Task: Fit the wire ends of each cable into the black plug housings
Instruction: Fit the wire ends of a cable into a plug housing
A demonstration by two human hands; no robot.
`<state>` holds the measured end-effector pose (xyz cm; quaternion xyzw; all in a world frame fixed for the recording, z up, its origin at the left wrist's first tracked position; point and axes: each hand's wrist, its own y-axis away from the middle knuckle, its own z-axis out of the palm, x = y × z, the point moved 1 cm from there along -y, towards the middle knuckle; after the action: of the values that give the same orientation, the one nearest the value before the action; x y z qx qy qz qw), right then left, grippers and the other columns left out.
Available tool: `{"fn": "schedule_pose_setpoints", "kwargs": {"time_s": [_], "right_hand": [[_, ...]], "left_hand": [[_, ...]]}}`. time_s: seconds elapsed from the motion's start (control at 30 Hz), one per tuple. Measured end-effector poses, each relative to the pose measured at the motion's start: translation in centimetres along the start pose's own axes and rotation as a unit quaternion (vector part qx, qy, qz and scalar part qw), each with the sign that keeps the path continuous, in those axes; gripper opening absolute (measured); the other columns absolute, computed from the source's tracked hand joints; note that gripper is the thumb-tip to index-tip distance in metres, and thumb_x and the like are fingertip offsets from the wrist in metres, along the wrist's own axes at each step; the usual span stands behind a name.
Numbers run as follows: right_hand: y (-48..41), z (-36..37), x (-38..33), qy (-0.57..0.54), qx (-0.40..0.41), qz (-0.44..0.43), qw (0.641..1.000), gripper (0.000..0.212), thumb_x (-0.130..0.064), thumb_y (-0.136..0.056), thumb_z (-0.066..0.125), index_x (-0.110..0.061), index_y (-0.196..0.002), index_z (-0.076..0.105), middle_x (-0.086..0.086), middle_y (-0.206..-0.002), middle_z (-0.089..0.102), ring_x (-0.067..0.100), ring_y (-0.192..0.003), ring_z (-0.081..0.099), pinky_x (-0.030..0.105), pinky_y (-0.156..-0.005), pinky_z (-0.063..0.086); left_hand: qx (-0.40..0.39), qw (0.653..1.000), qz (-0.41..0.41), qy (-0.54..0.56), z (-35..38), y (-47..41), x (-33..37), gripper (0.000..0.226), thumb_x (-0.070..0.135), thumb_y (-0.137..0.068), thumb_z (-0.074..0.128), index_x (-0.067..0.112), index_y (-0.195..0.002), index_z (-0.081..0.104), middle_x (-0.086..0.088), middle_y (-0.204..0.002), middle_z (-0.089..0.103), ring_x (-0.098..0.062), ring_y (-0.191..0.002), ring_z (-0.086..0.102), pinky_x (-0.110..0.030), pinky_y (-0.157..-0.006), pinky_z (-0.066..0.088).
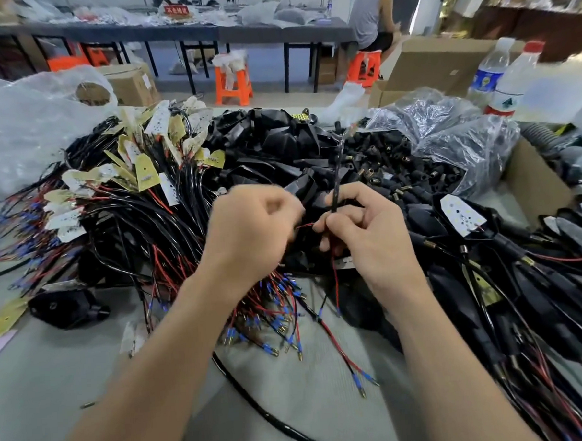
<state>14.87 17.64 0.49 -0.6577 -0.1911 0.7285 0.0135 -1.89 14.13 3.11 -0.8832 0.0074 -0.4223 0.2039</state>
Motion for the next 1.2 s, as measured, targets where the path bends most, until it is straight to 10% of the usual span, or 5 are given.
{"fn": "schedule_pose_setpoints", "kwargs": {"time_s": [0.07, 0.17, 0.73, 0.97, 1.2], "right_hand": [[0.4, 0.0, 0.4, -0.001, 0.006, 0.003, 1.0, 0.023, 0.008, -0.091, 0.055, -0.015, -0.094, 0.059, 0.011, -0.073, 0.072, 0.021, -0.054, 0.06, 0.025, -0.049, 0.047], [1.1, 0.7, 0.9, -0.012, -0.011, 0.008, 1.0, 0.027, 0.003, -0.09, 0.055, -0.023, -0.088, 0.061, 0.012, -0.073, 0.072, 0.022, -0.054, 0.061, 0.025, -0.049, 0.048], [1.1, 0.6, 1.8, 0.057, 0.01, 0.002, 0.998, 0.019, -0.022, -0.103, 0.046, -0.013, -0.087, 0.05, 0.011, -0.069, 0.072, 0.02, -0.041, 0.053, 0.025, -0.045, 0.041], [0.5, 0.4, 0.2, -0.113, 0.041, -0.053, 0.991, 0.024, 0.008, -0.094, 0.056, -0.016, -0.094, 0.053, 0.013, -0.076, 0.072, 0.02, -0.06, 0.067, 0.027, -0.058, 0.055], [-1.2, -0.3, -0.5, -0.242, 0.084, -0.029, 0.966, 0.021, 0.006, -0.101, 0.051, -0.014, -0.095, 0.052, 0.011, -0.081, 0.074, 0.015, -0.066, 0.069, 0.023, -0.064, 0.056]], "left_hand": [[0.194, 0.979, 0.0, -0.063, 0.9, -0.4, -0.4, 0.012, 0.025, -0.094, 0.067, 0.025, -0.098, 0.078, 0.009, -0.077, 0.072, -0.011, -0.075, 0.064, -0.03, -0.075, 0.054], [0.145, 0.979, -0.046, -0.138, 3.2, -1.3, -1.7, 0.033, 0.03, -0.094, 0.071, 0.019, -0.125, 0.072, 0.002, -0.12, 0.064, -0.023, -0.115, 0.055, -0.033, -0.099, 0.042], [0.091, 0.995, 0.012, -0.027, 1.8, 4.1, -4.8, 0.042, -0.003, -0.081, 0.081, 0.033, -0.103, 0.082, 0.024, -0.118, 0.066, 0.028, -0.102, 0.056, 0.0, -0.094, 0.042], [0.104, 0.994, 0.028, -0.014, 2.0, 4.1, -4.5, 0.054, 0.002, -0.078, 0.082, 0.039, -0.118, 0.075, 0.024, -0.08, 0.074, 0.001, -0.075, 0.072, -0.01, -0.077, 0.055], [0.076, 0.992, -0.019, 0.096, 2.4, 3.4, -5.3, 0.065, -0.001, -0.079, 0.083, 0.029, -0.135, 0.068, 0.012, -0.118, 0.076, 0.004, -0.106, 0.071, -0.022, -0.094, 0.058]]}}
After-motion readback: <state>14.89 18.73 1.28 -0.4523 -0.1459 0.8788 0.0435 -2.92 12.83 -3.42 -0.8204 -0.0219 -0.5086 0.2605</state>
